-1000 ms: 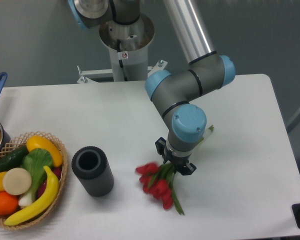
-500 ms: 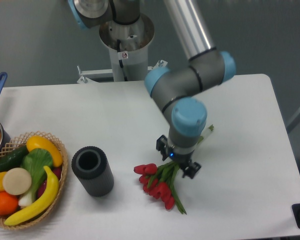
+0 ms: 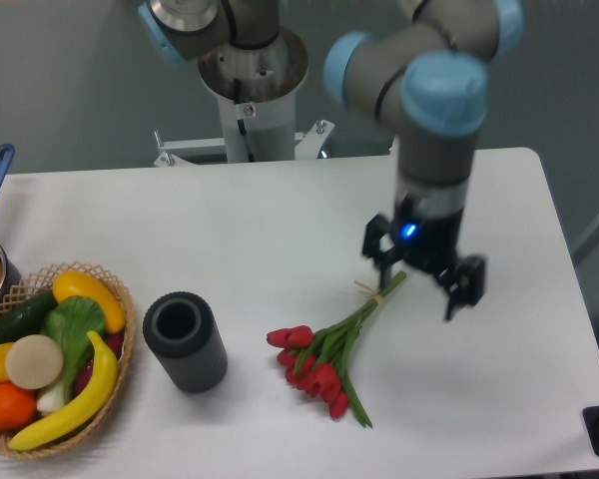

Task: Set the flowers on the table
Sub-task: 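Open the gripper and raise it away from the tulips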

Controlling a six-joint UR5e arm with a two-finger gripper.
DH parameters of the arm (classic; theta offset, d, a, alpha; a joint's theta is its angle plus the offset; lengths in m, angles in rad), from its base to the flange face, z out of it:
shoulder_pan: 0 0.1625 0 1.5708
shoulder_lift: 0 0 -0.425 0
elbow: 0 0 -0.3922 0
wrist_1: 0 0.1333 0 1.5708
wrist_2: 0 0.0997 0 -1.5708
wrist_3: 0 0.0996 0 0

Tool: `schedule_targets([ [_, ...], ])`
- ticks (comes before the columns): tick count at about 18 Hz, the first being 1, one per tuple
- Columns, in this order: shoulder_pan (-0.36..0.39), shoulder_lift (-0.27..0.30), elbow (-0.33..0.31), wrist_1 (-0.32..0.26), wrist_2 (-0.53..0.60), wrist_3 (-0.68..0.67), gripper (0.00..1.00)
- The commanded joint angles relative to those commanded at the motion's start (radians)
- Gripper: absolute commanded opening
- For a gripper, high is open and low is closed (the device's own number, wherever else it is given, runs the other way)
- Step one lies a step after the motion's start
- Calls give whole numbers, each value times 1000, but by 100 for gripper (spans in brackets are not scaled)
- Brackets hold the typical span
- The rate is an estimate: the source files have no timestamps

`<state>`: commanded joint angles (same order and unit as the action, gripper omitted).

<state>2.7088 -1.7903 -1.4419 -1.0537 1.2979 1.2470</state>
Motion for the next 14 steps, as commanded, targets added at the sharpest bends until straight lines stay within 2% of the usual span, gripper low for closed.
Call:
schedule_targets([
  [4,54,34,0,-103,-25,130,100],
  [7,124,63,-2,-215,-28,323,100],
  [9,163,83,-11,-264,-25,454,100],
  [11,180,95,-14,-276,-19,549,100],
  [14,198,104,-29,-276,-20,566,100],
])
